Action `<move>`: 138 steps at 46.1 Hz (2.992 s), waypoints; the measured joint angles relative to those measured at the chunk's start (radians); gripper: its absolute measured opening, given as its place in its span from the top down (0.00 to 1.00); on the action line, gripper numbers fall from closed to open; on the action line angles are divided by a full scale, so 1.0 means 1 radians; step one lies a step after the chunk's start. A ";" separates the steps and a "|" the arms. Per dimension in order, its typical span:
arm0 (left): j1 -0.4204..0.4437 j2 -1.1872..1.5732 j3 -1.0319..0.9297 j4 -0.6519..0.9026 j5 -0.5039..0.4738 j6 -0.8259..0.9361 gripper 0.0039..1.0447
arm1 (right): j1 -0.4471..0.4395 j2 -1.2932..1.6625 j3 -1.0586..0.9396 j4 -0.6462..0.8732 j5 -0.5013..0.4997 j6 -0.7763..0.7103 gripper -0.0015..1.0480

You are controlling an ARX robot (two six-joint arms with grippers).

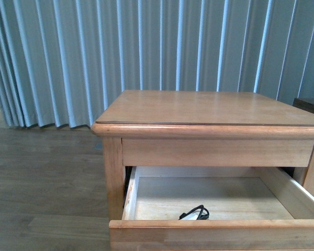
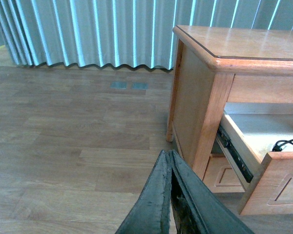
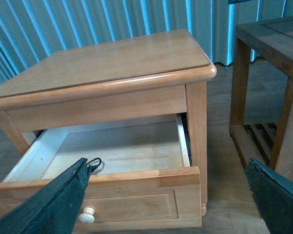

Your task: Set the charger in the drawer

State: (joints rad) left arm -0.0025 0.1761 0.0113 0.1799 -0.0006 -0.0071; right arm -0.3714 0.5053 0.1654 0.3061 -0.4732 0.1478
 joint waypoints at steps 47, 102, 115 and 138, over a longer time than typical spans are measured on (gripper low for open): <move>0.000 -0.172 0.000 -0.179 0.000 0.002 0.06 | 0.333 0.233 -0.024 0.054 0.182 -0.387 0.08; 0.000 -0.172 0.000 -0.179 0.000 0.003 0.06 | 0.608 1.310 0.487 0.307 0.419 -0.379 0.08; 0.000 -0.172 0.000 -0.179 0.000 0.003 0.06 | 0.634 1.488 0.727 0.293 0.466 -0.378 0.08; 0.000 -0.172 0.000 -0.179 0.000 0.003 0.06 | 0.652 1.632 0.938 0.231 0.534 -0.338 0.08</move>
State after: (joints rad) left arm -0.0025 0.0044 0.0113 0.0006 -0.0002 -0.0044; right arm 0.2802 2.1372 1.1038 0.5373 0.0612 -0.1905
